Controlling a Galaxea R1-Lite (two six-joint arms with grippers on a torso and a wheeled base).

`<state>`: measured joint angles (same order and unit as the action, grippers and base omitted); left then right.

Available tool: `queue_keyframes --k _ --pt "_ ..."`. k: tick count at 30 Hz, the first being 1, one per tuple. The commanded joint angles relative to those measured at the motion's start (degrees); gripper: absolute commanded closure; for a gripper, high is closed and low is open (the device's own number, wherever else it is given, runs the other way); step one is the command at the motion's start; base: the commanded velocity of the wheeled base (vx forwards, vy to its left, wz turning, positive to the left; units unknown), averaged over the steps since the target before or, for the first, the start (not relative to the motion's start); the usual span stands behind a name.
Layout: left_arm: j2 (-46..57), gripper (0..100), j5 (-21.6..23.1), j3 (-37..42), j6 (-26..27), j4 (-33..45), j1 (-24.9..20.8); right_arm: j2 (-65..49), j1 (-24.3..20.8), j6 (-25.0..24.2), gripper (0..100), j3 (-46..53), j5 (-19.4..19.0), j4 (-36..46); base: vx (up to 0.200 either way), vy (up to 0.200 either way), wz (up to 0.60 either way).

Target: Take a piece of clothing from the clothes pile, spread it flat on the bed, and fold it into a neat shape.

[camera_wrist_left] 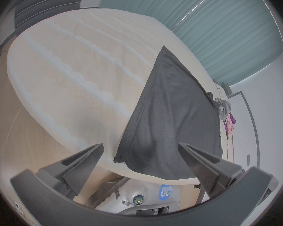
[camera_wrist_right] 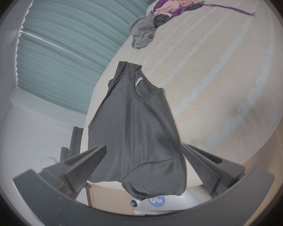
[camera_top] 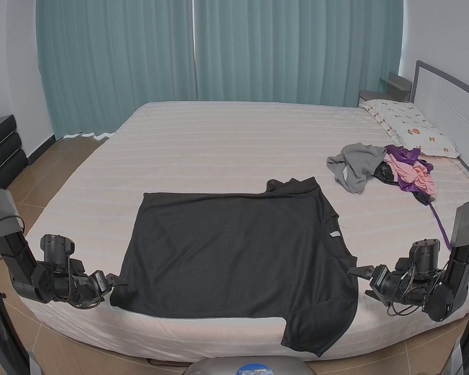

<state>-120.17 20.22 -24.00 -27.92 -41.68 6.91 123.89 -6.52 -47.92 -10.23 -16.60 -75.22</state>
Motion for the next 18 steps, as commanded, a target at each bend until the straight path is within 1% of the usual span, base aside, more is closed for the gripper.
queue_keyframes --k 1,5,12,17,18 --pt "-2.17 0 -0.45 -0.96 0.06 -0.07 -1.90 0.03 -0.07 0.02 0 0.12 -0.01 -0.02 0.000 0.000 0.00" --pt "-2.70 0 -1.15 -3.24 -0.47 0.46 -3.48 0.12 -0.25 0.02 0 0.38 -0.01 -0.02 0.000 0.000 0.00" --pt "-3.22 0 -1.50 -3.59 -0.30 0.46 -4.45 0.12 -0.25 0.02 0 0.47 -0.01 -0.11 0.000 0.000 0.00" --pt "-4.10 0 -4.58 -3.68 0.06 0.72 -5.77 -0.06 -0.33 0.02 0 0.47 -0.01 -0.11 0.000 0.000 0.00" --pt "-4.63 0 -6.16 -3.68 0.23 0.63 -6.38 -0.06 -0.33 0.02 0 0.56 -0.01 -0.11 0.000 0.000 0.00"
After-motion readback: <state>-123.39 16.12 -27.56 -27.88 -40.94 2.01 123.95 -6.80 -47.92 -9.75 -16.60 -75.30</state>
